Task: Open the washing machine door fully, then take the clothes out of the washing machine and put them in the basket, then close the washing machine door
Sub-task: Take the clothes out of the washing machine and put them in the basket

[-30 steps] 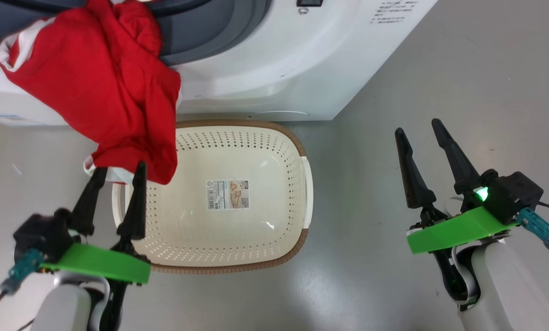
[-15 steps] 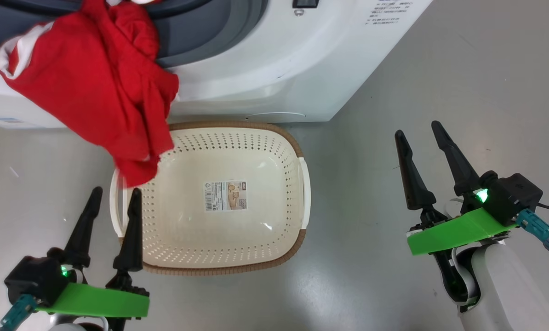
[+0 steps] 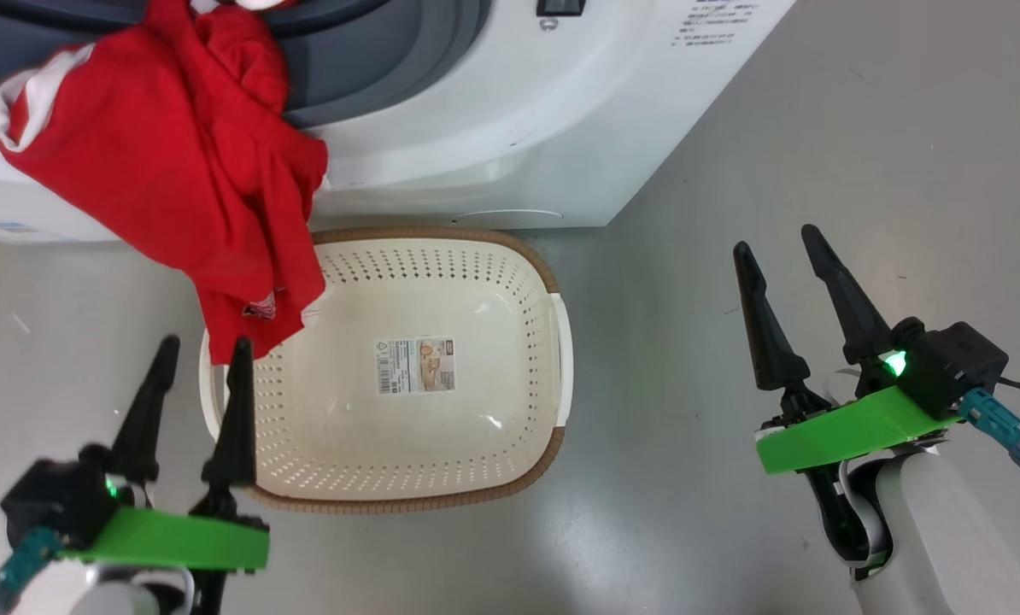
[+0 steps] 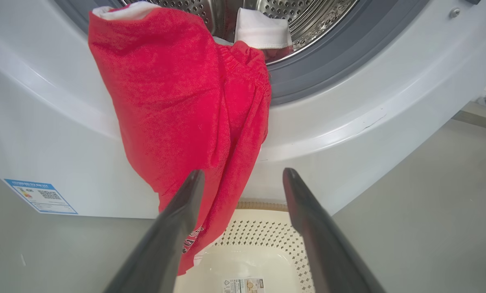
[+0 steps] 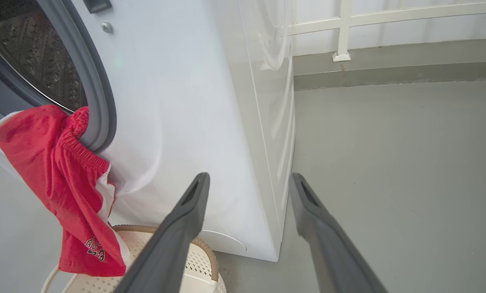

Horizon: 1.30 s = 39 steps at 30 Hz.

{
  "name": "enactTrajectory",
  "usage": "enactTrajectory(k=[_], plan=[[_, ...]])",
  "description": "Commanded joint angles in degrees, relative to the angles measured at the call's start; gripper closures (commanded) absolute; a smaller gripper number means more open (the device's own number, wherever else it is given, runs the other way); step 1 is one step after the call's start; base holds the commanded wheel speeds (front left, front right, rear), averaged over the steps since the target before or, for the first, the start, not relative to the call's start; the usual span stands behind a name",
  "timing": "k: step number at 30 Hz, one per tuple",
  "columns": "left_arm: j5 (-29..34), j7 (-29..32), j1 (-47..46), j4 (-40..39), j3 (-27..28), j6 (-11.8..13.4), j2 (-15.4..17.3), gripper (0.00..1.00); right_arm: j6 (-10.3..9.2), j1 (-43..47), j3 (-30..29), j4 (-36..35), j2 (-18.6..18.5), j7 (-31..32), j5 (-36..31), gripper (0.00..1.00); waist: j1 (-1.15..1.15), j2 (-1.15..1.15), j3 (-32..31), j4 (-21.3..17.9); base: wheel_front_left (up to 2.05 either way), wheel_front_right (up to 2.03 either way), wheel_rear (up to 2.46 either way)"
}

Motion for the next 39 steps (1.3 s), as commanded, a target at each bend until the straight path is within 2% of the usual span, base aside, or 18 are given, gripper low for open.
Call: enactTrajectory(k=[1,10,27,38,39], plan=[[-0.2,-0.3,-1.8,-0.3,1.7,-0.3,1.4,0.0,0.36,1.2,1.2,-1.2,0.1,-0.4,0.0,0.0,0.0,0.0,0.0,0.0,0.0,0.0,0.0],[0.4,-0.3,-13.4,7.8,-2.0,-0.3,3.6,0.0,0.36,1.0,1.7,-0.9,0.1,-0.4,0.4,0.0,0.0,0.0,0.1,0.2,0.0,0.0,0.0],[0.5,-0.3,-37.1,33.5,-6.7,-0.3,5.7,0.0,0.36,0.2,2.6,-1.3,0.1,-0.4,1.0,0.0,0.0,0.0,1.4,-0.7,0.0,0.0,0.0],[-1.6,0.0,-47.3,47.9,-13.3,-0.3,6.3,0.0,0.36,-1.0,3.1,-1.6,0.1,-0.4,1.6,0.0,0.0,0.0,2.7,-1.6,0.0,0.0,0.0],[-1.8,0.0,-47.9,48.8,-13.9,-0.3,6.4,0.03,0.36,-1.0,3.1,-1.7,0.1,-0.4,1.7,0.0,0.0,0.0,2.8,-1.6,0.0,0.0,0.0]])
